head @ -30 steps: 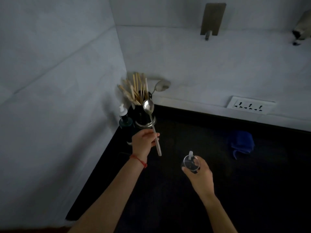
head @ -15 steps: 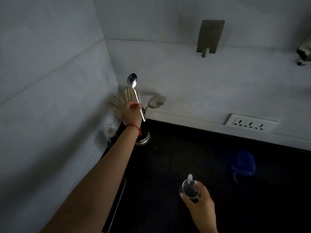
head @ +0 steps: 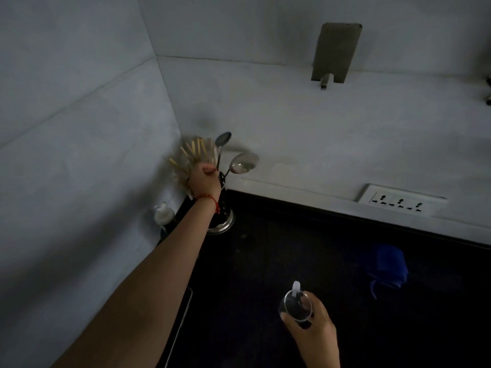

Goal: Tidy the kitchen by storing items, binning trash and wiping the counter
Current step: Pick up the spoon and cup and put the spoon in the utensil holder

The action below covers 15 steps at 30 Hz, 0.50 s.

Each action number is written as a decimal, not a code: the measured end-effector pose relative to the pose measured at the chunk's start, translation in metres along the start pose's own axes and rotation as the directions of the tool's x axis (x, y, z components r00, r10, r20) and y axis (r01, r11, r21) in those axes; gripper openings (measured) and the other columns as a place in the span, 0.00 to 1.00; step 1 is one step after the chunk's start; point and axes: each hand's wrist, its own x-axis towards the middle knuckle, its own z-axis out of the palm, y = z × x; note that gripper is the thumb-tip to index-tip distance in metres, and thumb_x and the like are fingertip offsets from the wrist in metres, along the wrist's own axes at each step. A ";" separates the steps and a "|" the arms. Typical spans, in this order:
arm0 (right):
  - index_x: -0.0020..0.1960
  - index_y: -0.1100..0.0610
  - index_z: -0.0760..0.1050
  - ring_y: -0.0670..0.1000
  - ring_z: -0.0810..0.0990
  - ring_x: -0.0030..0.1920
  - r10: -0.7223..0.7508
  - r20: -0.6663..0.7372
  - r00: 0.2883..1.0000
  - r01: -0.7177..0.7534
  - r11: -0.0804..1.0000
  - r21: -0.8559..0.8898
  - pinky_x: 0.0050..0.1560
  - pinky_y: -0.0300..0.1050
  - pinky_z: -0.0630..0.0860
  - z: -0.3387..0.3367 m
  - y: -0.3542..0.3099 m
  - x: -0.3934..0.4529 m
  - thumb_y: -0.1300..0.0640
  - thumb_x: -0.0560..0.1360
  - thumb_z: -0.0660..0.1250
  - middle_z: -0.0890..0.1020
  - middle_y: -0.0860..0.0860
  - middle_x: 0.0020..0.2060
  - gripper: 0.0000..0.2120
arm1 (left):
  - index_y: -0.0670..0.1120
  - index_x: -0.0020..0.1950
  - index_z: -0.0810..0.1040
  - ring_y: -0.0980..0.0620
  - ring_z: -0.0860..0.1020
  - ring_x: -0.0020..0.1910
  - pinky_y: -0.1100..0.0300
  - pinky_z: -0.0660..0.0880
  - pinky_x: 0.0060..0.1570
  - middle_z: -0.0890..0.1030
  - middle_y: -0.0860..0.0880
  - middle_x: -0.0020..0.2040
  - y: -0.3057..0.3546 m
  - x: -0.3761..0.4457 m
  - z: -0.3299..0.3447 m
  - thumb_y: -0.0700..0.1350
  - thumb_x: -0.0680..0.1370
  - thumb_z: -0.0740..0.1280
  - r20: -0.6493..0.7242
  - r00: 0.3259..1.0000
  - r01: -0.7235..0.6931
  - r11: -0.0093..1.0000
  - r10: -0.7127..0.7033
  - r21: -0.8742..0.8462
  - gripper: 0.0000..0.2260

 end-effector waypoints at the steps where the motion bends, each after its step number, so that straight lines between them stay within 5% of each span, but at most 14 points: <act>1: 0.54 0.49 0.72 0.40 0.76 0.46 0.007 0.005 1.000 -0.007 1.000 -0.003 0.46 0.33 0.72 0.000 0.001 0.002 0.58 0.64 0.77 0.77 0.42 0.47 0.23 | 0.35 0.49 0.77 0.41 0.78 0.53 0.62 0.70 0.49 0.81 0.37 0.50 -0.001 0.000 0.001 0.32 0.72 0.65 0.004 1.000 0.010 1.000 -0.010 0.004 0.07; 6: 0.60 0.51 0.72 0.39 0.75 0.49 0.011 0.030 0.999 -0.011 1.000 0.017 0.43 0.31 0.69 0.000 0.000 0.011 0.56 0.65 0.76 0.77 0.44 0.53 0.25 | 0.35 0.50 0.78 0.41 0.77 0.54 0.68 0.66 0.45 0.81 0.37 0.51 -0.003 -0.005 0.001 0.33 0.73 0.63 0.018 1.000 -0.021 0.998 0.020 0.064 0.07; 8: 0.58 0.48 0.72 0.38 0.75 0.49 0.012 0.046 0.999 -0.014 0.999 0.035 0.43 0.30 0.68 -0.003 -0.004 0.014 0.55 0.65 0.75 0.77 0.42 0.52 0.23 | 0.35 0.50 0.78 0.42 0.77 0.54 0.72 0.64 0.43 0.81 0.37 0.51 -0.003 -0.013 -0.002 0.33 0.74 0.63 0.038 0.996 -0.080 0.995 0.078 0.062 0.07; 12: 0.46 0.40 0.71 0.41 0.77 0.45 -0.047 0.059 0.997 0.046 0.999 0.022 0.41 0.32 0.72 -0.006 -0.013 0.022 0.58 0.66 0.75 0.78 0.42 0.44 0.18 | 0.35 0.48 0.78 0.45 0.78 0.49 0.62 0.71 0.47 0.81 0.37 0.48 -0.010 -0.039 -0.010 0.34 0.74 0.63 0.092 0.968 -0.237 0.971 0.235 0.012 0.05; 15: 0.46 0.43 0.72 0.42 0.78 0.43 -0.036 0.079 0.996 0.035 0.999 0.012 0.38 0.31 0.70 -0.005 -0.018 0.029 0.57 0.67 0.74 0.79 0.43 0.43 0.15 | 0.37 0.47 0.78 0.51 0.76 0.46 0.66 0.72 0.46 0.81 0.40 0.47 -0.026 -0.071 -0.017 0.35 0.74 0.64 0.143 0.914 -0.386 0.922 0.378 0.029 0.05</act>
